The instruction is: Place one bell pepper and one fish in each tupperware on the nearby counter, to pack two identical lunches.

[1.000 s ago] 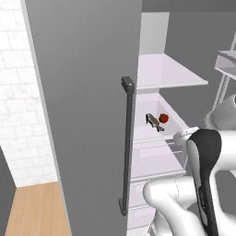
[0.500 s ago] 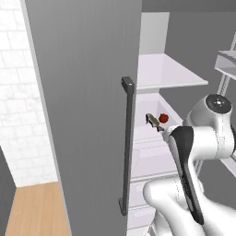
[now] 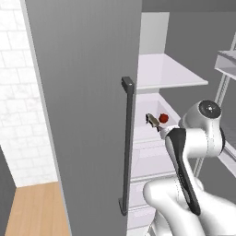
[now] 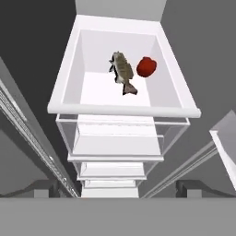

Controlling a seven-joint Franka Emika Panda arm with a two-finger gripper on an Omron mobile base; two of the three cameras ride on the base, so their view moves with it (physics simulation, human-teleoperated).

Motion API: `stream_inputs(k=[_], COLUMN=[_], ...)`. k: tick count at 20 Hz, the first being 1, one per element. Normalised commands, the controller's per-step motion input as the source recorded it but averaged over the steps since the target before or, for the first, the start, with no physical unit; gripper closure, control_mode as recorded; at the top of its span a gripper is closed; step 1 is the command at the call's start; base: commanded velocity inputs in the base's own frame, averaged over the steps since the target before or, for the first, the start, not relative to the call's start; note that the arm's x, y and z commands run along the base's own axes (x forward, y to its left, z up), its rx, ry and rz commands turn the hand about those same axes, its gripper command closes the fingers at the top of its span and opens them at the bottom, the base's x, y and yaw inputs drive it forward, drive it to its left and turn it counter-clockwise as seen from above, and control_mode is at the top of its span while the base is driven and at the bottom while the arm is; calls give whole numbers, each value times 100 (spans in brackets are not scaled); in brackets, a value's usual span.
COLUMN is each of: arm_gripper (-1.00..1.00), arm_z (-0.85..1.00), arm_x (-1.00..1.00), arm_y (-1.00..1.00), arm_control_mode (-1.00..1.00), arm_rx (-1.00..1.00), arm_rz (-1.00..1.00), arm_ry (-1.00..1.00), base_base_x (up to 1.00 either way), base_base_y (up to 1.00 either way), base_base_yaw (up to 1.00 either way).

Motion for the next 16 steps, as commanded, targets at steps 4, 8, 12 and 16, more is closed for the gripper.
stream_inputs(k=[4, 8, 12, 16], arm_gripper=[-100, -100, -100, -100], arm_z=[-20, -5, -1, -10], arm_x=[39, 46, 54, 57], arm_y=[-12, 0, 0, 0], arm_control_mode=[-100, -100, -100, -100], arm_rx=[0, 0, 0, 0], arm_rz=[0, 5, 6, 5], arm_ry=[0, 0, 0, 1], base_base_x=[0, 0, 0, 0], base_base_y=[0, 0, 0, 0], base_base_yaw=[0, 0, 0, 0])
